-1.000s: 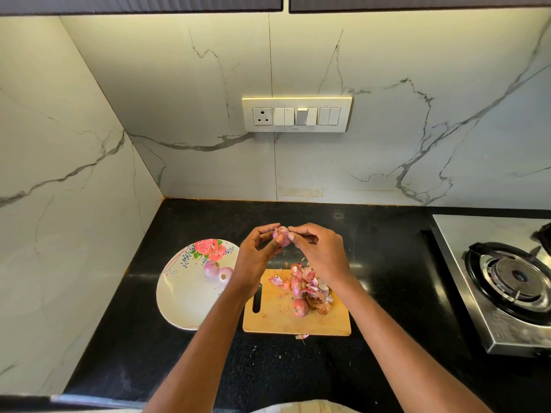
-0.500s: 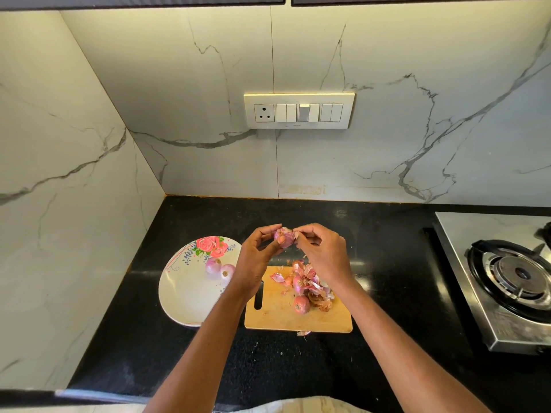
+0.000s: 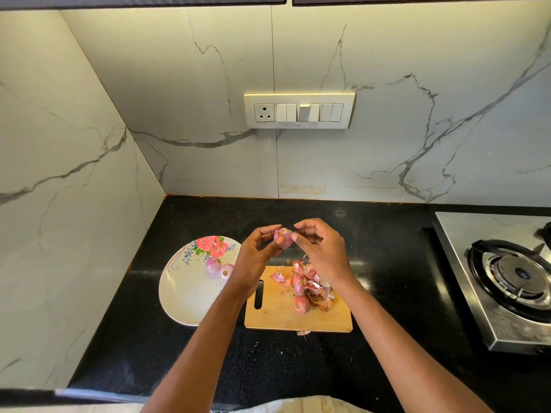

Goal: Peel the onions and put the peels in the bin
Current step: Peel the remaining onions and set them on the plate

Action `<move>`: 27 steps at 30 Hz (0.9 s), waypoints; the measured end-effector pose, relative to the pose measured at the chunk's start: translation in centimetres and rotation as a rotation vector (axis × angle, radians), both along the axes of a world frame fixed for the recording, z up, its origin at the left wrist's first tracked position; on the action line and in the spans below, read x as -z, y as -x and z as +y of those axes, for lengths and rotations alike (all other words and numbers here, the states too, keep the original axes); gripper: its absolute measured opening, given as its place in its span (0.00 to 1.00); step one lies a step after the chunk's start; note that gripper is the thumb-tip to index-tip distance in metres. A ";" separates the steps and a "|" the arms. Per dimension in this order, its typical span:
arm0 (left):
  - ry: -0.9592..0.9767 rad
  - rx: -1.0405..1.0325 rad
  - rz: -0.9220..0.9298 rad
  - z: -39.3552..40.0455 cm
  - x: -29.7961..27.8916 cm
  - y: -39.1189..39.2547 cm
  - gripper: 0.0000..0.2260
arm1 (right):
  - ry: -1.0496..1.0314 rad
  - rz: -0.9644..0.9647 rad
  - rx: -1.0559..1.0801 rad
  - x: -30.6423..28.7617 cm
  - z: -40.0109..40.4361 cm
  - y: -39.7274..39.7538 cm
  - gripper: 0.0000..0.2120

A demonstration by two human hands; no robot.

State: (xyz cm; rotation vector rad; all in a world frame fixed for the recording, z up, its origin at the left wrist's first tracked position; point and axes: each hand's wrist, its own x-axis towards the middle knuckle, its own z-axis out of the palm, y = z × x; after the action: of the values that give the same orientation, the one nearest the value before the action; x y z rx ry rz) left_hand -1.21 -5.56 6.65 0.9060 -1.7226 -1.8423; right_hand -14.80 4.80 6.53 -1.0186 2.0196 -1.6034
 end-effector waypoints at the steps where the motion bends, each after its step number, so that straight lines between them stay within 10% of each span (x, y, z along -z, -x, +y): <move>1: -0.003 0.008 0.003 -0.1 0.0 -0.1 0.21 | 0.001 0.009 0.010 0.0 0.0 0.1 0.08; 27: -0.021 0.019 0.019 -0.2 0.0 -0.4 0.18 | -0.061 0.089 0.001 0.5 0.0 -0.1 0.05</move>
State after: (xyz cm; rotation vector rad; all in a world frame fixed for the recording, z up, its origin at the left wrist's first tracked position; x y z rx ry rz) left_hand -0.85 -5.75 6.70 0.8807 -1.7098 -1.8782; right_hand -14.73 4.79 6.00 -1.0841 2.1134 -1.5126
